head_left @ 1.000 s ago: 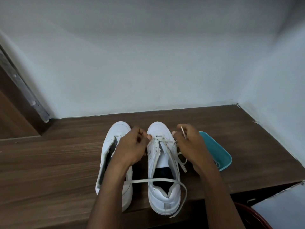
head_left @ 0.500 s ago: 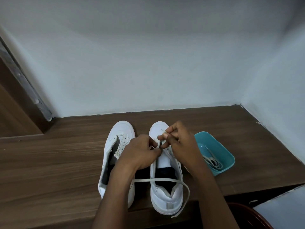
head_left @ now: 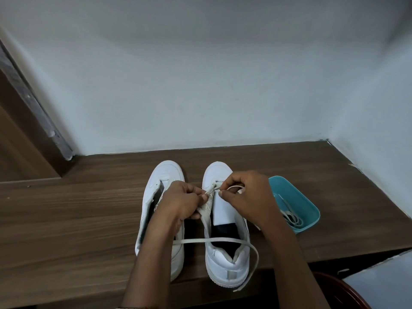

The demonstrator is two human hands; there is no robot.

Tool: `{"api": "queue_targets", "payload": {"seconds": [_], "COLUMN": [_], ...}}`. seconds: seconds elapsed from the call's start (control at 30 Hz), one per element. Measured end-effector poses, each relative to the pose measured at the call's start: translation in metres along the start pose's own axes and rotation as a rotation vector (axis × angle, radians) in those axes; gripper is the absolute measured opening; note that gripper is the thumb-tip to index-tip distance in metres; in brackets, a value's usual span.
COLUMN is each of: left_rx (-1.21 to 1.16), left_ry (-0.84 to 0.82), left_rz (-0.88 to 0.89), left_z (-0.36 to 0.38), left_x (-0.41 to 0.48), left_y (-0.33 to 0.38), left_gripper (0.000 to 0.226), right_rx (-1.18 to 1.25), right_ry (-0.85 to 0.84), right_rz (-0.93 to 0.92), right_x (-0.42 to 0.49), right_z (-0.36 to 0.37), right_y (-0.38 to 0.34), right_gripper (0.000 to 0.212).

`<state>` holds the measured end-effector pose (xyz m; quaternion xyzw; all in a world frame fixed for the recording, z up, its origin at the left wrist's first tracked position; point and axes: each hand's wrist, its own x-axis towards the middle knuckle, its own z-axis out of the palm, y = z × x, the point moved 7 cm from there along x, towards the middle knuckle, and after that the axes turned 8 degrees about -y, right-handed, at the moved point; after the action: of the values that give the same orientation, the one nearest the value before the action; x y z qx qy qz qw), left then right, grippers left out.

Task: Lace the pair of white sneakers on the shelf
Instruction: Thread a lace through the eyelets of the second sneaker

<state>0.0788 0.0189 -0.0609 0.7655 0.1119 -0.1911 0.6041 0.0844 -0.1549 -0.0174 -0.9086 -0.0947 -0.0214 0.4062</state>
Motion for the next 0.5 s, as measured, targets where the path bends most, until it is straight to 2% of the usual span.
{"api": "queue_targets", "payload": {"seconds": [0.2,0.5], "left_rx": [-0.022,-0.037], "left_ry": [0.008,-0.004], "left_rz": [-0.012,-0.013], "left_z": [0.0008,0.0005], "left_x": [0.0034,0.0024], "left_y": [-0.002,-0.0016], "left_gripper": [0.01,0.01], "right_rx": [-0.118,-0.078], "right_ry": [-0.067,-0.095], "right_rz": [0.014,-0.042], "right_x": [0.0018,0.0026], "right_z": [0.0079,0.0097], "right_y": [-0.0039,-0.003], "right_gripper": [0.003,0.004]}}
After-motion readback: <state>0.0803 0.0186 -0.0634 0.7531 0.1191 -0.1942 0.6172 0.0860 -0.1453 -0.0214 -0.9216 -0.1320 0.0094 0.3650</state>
